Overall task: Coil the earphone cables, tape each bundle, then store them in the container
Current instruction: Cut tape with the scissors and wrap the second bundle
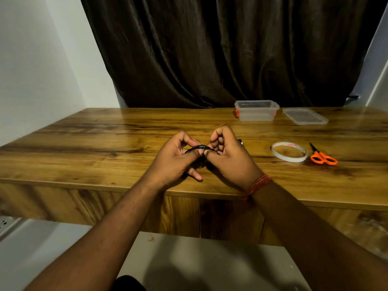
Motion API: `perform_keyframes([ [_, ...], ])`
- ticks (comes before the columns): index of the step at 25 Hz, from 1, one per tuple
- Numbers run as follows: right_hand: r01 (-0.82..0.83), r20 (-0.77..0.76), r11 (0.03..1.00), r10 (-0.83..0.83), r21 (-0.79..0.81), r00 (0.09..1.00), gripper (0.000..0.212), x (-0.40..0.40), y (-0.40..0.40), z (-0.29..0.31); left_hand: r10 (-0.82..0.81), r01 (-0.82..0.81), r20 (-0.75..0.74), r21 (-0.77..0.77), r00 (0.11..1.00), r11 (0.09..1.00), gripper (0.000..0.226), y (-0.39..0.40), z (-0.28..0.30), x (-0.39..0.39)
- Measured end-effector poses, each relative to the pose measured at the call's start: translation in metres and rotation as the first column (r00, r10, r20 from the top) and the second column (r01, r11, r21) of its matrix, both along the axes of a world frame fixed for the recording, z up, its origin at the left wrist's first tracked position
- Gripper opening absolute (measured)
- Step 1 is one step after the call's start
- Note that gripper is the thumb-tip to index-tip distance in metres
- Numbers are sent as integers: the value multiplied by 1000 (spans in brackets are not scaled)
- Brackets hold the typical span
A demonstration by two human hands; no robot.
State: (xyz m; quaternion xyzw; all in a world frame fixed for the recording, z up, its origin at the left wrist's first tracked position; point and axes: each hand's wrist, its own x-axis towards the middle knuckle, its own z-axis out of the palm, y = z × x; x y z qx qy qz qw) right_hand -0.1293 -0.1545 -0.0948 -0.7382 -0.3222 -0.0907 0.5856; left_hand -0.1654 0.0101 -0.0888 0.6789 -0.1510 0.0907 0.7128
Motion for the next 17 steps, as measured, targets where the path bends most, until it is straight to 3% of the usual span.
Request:
perform_keyframes([
  [6,-35,-86,999,33,-27,996,23,-2,2,2,155,-195,174,241,972,951,21,1,-6,1],
  [10,-146,-267,978,182,150,946,25,2,2,1,190,-287,303,318,934,903,14,-2,-2,-2],
  [17,-136,-311,943,233,304,922,18,4,-3,2,94,-223,313,407,945,886,17,-3,-2,-2],
])
